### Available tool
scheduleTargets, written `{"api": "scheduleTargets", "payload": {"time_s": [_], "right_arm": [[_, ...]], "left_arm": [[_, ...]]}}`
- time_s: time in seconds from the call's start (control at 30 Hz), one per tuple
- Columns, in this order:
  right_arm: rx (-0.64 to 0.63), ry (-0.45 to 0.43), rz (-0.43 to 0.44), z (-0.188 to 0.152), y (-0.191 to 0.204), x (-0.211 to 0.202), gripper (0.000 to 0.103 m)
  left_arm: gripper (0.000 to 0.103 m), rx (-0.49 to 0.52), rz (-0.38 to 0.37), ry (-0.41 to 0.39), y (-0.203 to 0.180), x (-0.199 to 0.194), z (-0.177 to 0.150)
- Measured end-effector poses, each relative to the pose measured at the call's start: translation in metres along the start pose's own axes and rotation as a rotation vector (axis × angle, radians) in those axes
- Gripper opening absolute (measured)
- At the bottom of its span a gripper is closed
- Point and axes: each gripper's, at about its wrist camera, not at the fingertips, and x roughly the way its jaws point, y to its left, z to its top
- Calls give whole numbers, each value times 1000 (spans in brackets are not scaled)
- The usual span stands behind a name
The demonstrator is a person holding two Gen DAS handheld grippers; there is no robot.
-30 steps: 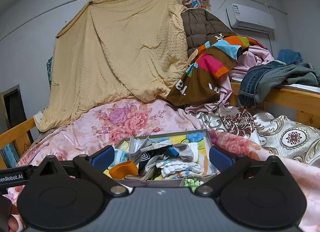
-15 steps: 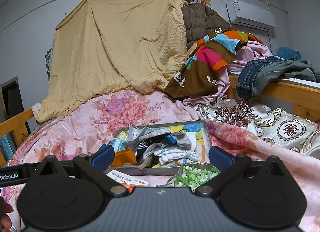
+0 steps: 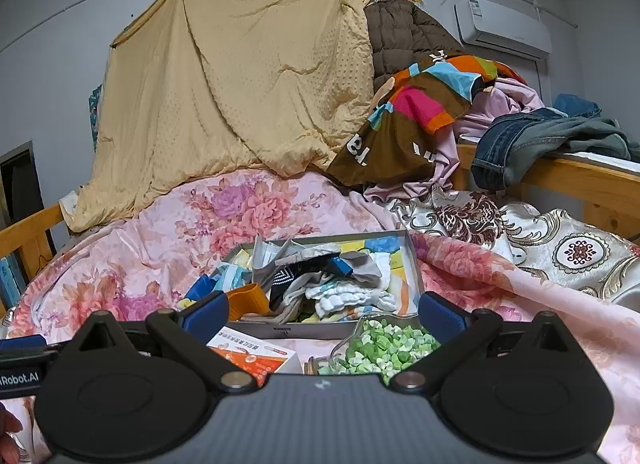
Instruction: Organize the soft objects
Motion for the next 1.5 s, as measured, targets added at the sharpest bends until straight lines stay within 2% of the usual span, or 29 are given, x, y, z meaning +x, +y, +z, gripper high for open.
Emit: {"api": "scheduleTargets", "payload": {"time_s": [0.27,0.53,0.87,1.13,1.37,1.5], "right_arm": [[55,66,2,-17,2,1,103],[30,117,-35,-41,14,-2,103],[20,117,-48,-44,16,-1,103],[23,106,-50,-52,19,-16,103],[29,103,-84,-64,17,-33,103],[23,75,-100,-70,16,-39,103]], "left_arm": [[102,27,27,-7,4,2,-4],[102,50,48,-5,16,8,-13],[102,25,67,20,26,17,-24],[102,51,67,0,20,12,-32],[102,91,35,25,10,7,-47],[102,78,14,28,12,4,-53]]}}
